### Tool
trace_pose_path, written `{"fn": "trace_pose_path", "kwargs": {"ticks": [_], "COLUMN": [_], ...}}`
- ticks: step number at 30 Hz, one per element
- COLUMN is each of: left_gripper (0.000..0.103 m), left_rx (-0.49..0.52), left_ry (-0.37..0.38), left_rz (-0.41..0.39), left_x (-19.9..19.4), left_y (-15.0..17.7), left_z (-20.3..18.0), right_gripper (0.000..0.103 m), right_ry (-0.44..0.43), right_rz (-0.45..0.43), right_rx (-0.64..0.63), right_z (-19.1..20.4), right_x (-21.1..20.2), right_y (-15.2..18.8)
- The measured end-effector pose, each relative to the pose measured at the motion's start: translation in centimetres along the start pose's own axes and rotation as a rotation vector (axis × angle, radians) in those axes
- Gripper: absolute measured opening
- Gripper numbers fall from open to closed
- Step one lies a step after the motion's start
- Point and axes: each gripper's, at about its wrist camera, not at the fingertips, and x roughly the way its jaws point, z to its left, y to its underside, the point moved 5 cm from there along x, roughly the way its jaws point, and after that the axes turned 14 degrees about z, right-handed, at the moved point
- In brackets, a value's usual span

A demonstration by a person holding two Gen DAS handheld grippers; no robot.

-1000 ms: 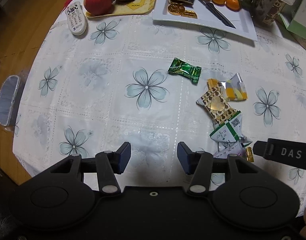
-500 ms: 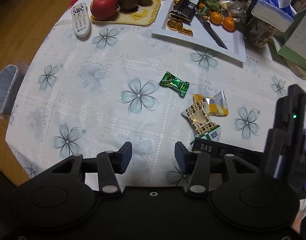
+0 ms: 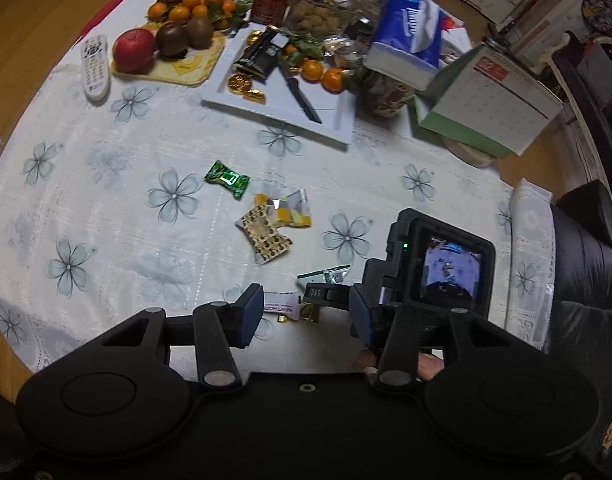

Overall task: Organize snacks
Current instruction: 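Grasp the green-white packet with the right tool while the left tool grasps the brown heart-print packet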

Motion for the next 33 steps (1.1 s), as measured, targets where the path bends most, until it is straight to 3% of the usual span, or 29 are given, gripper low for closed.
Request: {"fn": "trace_pose_path", "kwargs": {"ticks": [4,7,9,11,12,15,18,23,27,30,31,33], "left_gripper": [0.059,0.062,0.062,0.061,0.061,0.061,0.061,0.061,0.061,0.061,0.061,0.061], "left_rx": [0.062,0.060,0.040,0.022,0.012,-0.027,-0.054,-0.073,-0.093,-0.068,-0.061,-0.046], "left_ry": [-0.029,-0.087,-0.128,-0.177,-0.203,-0.247,-0.218,-0.224,-0.184,-0.182,-0.182,-0.167], "left_rz": [-0.049,-0.062,-0.047,-0.030,-0.024,0.003,0.045,0.068,0.117,0.113,0.111,0.108], "left_x": [-1.3,-0.2,1.4,3.3,4.3,6.6,8.3,10.2,12.0,13.0,13.3,13.9], "left_y": [0.2,-0.1,-0.5,-1.1,-1.3,-2.3,-3.2,-4.6,-5.7,-6.4,-6.5,-6.8], "left_z": [-1.9,-1.1,0.1,1.4,2.2,4.6,6.4,8.0,8.0,7.0,6.6,5.9], "right_gripper": [0.044,0.043,0.043,0.052,0.062,0.066,0.066,0.067,0.066,0.062,0.053,0.049], "right_ry": [0.069,0.017,-0.033,-0.080,-0.105,-0.158,-0.163,-0.103,-0.042,-0.025,-0.015,-0.023], "right_rz": [0.032,0.036,-0.008,-0.068,-0.097,-0.147,-0.165,-0.111,-0.088,-0.072,-0.052,-0.009], "right_rx": [0.104,0.164,0.150,0.110,0.089,0.026,-0.032,-0.063,-0.073,-0.070,-0.060,-0.048], "right_z": [-3.6,-5.3,-5.4,-4.6,-4.0,-2.2,-0.4,1.2,1.3,1.1,0.9,0.6], "right_x": [0.7,0.7,-0.2,-1.2,-1.7,-2.7,-2.7,-0.4,1.5,2.2,2.4,2.8], "right_y": [0.1,0.2,0.4,0.5,0.5,0.4,0.0,-1.1,-1.5,-1.7,-1.8,-1.9]}}
